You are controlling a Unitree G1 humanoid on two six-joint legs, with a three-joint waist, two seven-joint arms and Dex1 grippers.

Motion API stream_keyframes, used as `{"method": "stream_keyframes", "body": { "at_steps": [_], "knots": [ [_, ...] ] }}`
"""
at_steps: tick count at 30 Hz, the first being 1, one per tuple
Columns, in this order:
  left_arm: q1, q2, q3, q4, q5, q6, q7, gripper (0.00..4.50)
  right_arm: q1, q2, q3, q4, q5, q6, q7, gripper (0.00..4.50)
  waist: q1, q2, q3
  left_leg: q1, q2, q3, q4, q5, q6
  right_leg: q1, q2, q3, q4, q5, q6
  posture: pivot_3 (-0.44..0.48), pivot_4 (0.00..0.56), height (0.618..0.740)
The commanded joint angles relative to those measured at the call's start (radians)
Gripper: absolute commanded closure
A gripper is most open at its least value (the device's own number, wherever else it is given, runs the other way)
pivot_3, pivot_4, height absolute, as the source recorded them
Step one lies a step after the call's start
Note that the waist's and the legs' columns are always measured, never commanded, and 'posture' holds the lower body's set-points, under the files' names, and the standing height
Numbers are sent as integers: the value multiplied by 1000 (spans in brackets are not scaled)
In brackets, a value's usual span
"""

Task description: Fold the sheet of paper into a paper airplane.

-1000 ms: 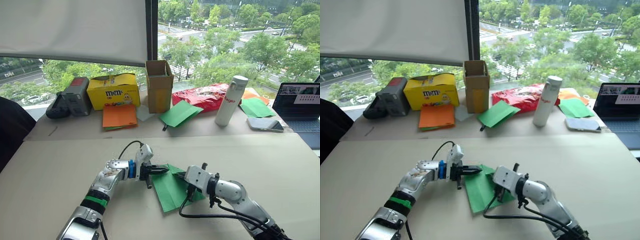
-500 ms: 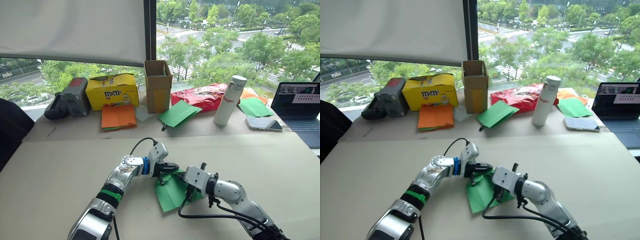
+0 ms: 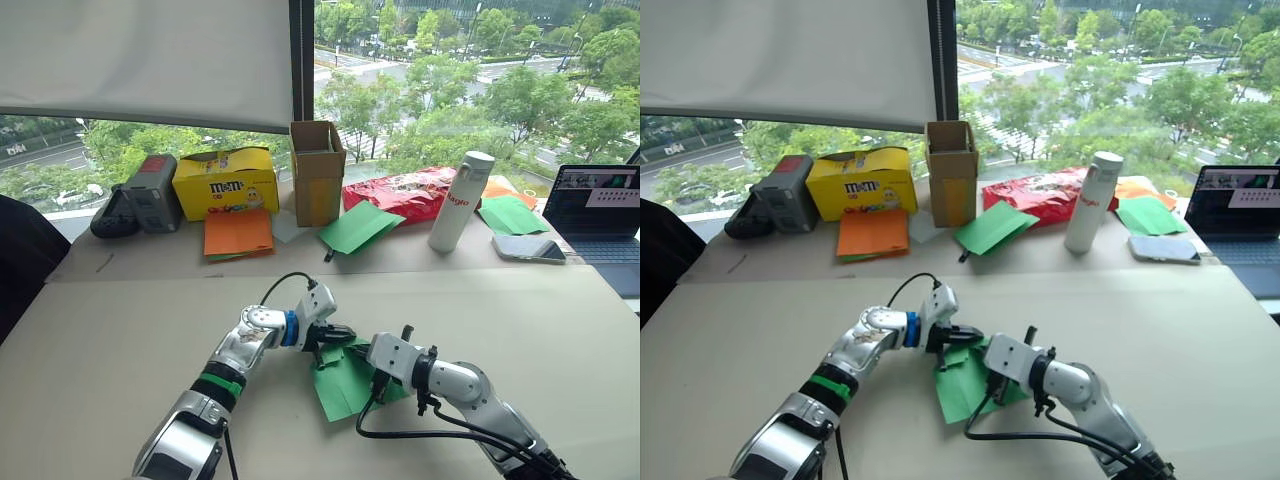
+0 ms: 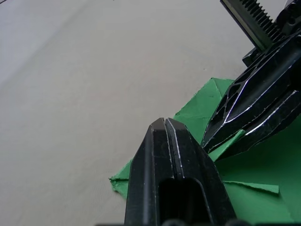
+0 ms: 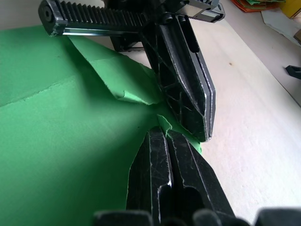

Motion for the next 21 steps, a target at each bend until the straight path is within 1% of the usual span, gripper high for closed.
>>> {"method": "stream_keyframes", "body": {
  "at_steps": [1, 2, 5, 8, 11, 13, 16, 18, 21],
  "knots": [
    [-83, -3, 84, -109, -100, 103, -1, 4500, 12, 2, 6, 2, -8, 31, 15, 4476, -1, 0, 0, 0, 0, 0, 0, 0, 0, 0, 0, 0, 0, 0, 0, 0, 150, 740],
    [-88, 0, 88, -123, -107, 120, -3, 4500, 12, 2, 7, 2, -8, 33, 15, 4476, -2, 0, 0, 0, 0, 0, 0, 0, 0, 0, 0, 0, 0, 0, 0, 0, 150, 740],
    [-86, 37, 73, -252, -164, 239, -52, 4500, 11, 5, 12, 11, -14, 36, 12, 4476, -6, 0, 0, 0, 0, 0, 0, 0, 0, 0, 0, 0, 0, 0, 0, 0, 150, 740],
    [-46, 92, 18, -401, -194, 336, -91, 4500, 7, 10, 14, 16, -20, 45, 9, 4476, -10, 0, 0, 0, 0, 0, -1, 0, 0, 0, 0, 0, 0, 0, 0, 0, 150, 740],
    [-19, 105, 0, -494, -217, 405, -62, 4500, 4, 14, 17, 24, -23, 49, 9, 4476, -8, 0, 0, 0, 1, 0, -1, 0, 0, 0, 0, 1, 0, 0, 0, 0, 150, 740],
    [-2, 127, -24, -546, -226, 454, -65, 4500, 5, 15, 20, 24, -25, 53, 9, 4476, -8, 0, 0, 0, 1, 0, 0, 0, 0, 0, 0, 1, 0, 0, 0, 0, 150, 740],
    [28, 196, -105, -598, -185, 462, -85, 4500, 5, 17, 20, 27, -27, 53, 11, 4476, -8, 0, 0, 1, 1, 0, -1, 0, 0, 0, 0, 1, 0, 0, 0, 0, 150, 740],
    [45, 233, -151, -596, -135, 435, -65, 4500, 3, 17, 20, 30, -26, 52, 14, 4476, -9, 0, 0, 1, 1, 0, -1, 0, -1, 0, 0, 1, 0, 0, 0, 0, 150, 740],
    [54, 277, -175, -567, -70, 379, -35, 4500, 2, 18, 21, 32, -26, 52, 16, 4476, -8, 0, 0, 1, 1, 0, -1, 0, -1, 0, 0, 1, 0, 0, 0, 0, 150, 740]
  ]
}}
